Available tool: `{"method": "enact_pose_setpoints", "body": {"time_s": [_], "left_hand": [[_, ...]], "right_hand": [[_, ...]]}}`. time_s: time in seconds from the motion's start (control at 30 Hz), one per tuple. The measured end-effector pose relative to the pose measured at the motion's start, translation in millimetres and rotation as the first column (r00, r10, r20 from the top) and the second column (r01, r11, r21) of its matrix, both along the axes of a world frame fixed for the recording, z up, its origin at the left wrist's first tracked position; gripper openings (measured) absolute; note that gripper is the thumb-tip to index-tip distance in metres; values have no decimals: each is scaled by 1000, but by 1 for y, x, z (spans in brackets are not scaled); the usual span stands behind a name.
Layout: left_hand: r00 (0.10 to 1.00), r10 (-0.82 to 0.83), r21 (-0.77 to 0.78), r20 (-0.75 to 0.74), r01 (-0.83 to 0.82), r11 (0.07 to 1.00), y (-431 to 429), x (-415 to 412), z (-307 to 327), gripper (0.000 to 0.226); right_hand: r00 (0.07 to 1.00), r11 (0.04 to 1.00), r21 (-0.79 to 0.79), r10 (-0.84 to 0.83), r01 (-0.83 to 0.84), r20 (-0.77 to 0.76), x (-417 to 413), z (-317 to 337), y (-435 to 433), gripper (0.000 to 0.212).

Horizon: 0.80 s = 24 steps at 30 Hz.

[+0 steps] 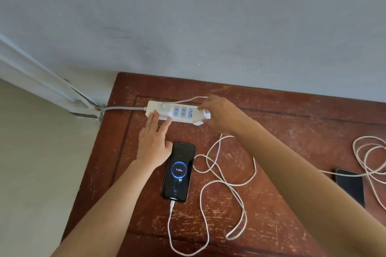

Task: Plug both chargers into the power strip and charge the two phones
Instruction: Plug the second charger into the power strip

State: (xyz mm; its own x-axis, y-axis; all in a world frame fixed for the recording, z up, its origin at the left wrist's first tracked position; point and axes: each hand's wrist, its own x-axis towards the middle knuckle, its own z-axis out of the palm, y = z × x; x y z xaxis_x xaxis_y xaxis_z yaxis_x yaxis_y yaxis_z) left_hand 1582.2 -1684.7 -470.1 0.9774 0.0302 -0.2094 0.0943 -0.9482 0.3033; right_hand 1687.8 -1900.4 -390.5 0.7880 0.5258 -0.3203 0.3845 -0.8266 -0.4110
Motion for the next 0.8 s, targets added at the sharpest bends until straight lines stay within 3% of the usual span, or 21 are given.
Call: {"method": "enact_pose_setpoints", "body": {"time_s": [0.47, 0.67, 0.8], "left_hand": [[995, -95, 26, -35, 96, 995, 13, 0, -2, 84], [992, -121, 24, -30, 122, 992, 18, 1, -1, 83], [991, -133, 17, -19, 134, 991, 19, 1, -1, 84]], "right_hand": [[999, 997, -81, 24, -21, 43, -2, 12, 7, 47], [999, 999, 6, -51, 51, -9, -2, 11, 28, 46], [1000, 997, -76, -2, 4, 27, -7, 12, 30, 49]]}}
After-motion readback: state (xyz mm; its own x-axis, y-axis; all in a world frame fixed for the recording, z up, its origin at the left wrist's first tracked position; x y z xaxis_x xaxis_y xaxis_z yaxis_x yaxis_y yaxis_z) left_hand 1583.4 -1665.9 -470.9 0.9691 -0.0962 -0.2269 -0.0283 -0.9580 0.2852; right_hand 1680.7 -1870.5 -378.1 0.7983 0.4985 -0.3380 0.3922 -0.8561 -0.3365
